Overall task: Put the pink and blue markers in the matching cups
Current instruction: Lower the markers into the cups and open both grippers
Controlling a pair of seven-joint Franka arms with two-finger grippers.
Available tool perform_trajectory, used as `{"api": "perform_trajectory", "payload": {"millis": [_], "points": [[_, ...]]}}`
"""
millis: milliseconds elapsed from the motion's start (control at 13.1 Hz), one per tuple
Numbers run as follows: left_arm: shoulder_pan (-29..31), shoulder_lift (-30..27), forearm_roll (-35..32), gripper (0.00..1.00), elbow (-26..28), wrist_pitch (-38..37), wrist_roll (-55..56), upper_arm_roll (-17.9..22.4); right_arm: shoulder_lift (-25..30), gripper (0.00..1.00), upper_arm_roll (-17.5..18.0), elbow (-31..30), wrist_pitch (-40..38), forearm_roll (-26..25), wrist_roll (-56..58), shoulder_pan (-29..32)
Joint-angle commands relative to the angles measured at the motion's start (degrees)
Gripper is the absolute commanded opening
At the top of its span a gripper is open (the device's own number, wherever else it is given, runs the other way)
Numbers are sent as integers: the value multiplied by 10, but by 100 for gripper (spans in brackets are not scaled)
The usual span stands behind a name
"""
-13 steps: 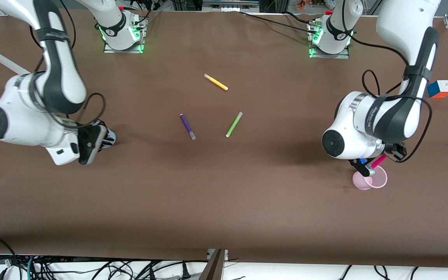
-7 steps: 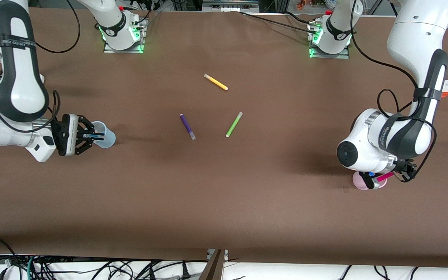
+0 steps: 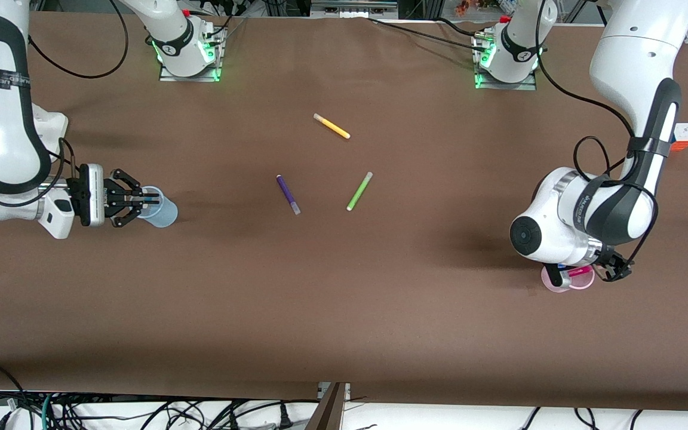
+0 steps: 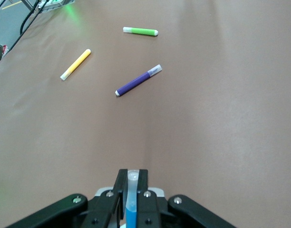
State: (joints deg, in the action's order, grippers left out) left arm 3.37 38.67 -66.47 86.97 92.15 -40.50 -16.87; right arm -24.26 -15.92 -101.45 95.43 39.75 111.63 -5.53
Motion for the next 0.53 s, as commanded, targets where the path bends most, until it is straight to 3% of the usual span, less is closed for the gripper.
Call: {"api": "perform_trajectory", "payload": {"millis": [0,76,229,457], "points": [[4,-3,11,100,-21,-5,-10,-6,-6,33,2,-13,-13,33,27,17],[1,-21,59,100,-26,-6,-10,-6,-9,99,2,-15,-16,36,23,19],[2,-61,196,100,-38,-25,1,-3,-8,100,3,2,-16,44,-32,18],[8,-81,345,100,-100,-70,118,-1,-1,100,7,53,-16,24,-264,8]]}}
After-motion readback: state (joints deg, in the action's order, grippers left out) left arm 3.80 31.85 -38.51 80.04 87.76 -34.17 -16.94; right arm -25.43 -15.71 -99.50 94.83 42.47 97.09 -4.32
